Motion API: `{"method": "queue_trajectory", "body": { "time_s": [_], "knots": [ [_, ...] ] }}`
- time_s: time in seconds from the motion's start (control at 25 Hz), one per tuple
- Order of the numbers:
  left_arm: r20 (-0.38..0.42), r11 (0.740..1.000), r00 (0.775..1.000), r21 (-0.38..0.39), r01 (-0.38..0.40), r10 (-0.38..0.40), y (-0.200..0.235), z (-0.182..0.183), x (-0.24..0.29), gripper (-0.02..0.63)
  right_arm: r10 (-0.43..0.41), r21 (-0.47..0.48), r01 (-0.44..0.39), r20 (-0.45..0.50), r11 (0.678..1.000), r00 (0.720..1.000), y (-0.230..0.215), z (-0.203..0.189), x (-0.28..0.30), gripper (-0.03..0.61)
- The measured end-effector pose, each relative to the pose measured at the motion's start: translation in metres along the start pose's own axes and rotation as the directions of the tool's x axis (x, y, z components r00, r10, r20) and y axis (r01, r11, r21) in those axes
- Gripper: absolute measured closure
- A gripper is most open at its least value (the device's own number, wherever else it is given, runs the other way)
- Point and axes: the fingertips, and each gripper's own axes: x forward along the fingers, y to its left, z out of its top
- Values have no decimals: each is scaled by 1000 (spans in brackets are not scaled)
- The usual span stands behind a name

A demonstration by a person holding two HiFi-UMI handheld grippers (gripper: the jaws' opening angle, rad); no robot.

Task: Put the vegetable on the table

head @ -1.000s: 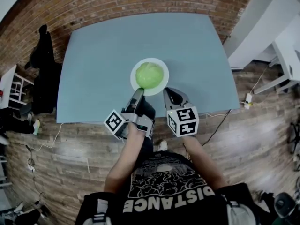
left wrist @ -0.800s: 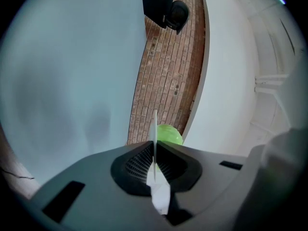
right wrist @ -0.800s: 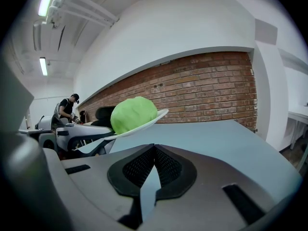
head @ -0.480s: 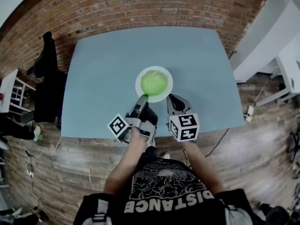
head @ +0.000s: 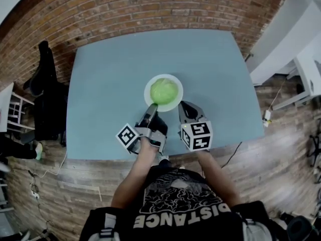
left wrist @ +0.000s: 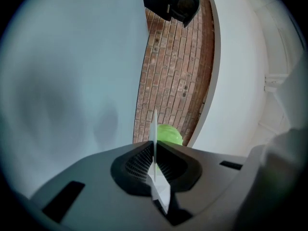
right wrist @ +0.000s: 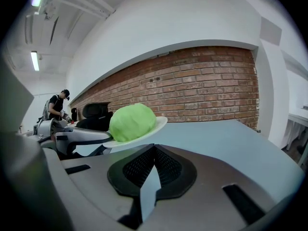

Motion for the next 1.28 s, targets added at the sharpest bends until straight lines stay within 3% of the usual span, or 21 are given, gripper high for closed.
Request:
{"method": "queue_trajectory", "body": {
  "time_s": [0.52, 1.28],
  "knots": [
    [-55, 996, 995, 32, -86, 88, 48, 43, 17, 595, -65, 13, 66, -60, 998, 996, -4, -18, 33, 571],
    [-166, 970, 960, 122, -209, 227, 113, 40, 31, 592, -65, 19, 67, -110, 998, 992, -6, -36, 50, 571]
  ]
}}
